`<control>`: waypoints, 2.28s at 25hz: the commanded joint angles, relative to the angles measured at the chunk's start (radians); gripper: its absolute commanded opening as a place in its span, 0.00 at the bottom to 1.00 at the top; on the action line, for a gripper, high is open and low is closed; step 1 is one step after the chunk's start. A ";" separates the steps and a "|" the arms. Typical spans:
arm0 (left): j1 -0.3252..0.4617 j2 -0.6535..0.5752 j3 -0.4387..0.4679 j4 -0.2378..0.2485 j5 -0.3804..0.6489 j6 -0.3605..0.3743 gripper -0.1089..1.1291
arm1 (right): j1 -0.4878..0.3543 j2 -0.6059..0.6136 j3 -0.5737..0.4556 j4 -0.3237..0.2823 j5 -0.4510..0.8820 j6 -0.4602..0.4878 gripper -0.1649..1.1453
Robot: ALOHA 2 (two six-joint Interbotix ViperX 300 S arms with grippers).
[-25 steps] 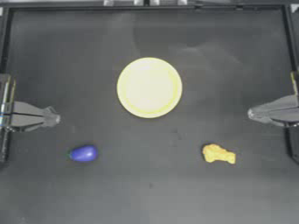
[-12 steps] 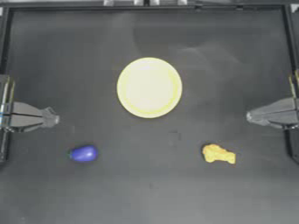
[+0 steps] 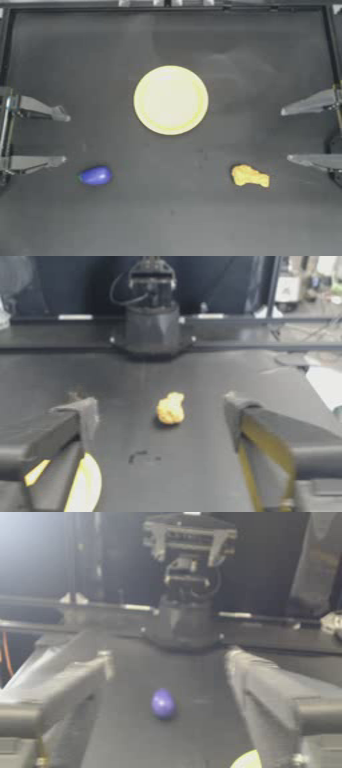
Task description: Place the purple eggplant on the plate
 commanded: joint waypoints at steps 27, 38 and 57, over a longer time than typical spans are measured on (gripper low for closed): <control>0.015 0.423 -0.233 -0.061 0.646 -0.012 0.92 | -0.034 0.015 -0.029 0.035 0.023 0.009 0.89; -0.014 0.583 -0.261 -0.075 0.612 -0.041 0.92 | -0.034 0.025 -0.029 0.055 0.021 0.009 0.89; -0.038 0.815 -0.331 -0.072 0.620 -0.043 0.92 | -0.034 0.025 -0.021 0.058 0.023 0.009 0.88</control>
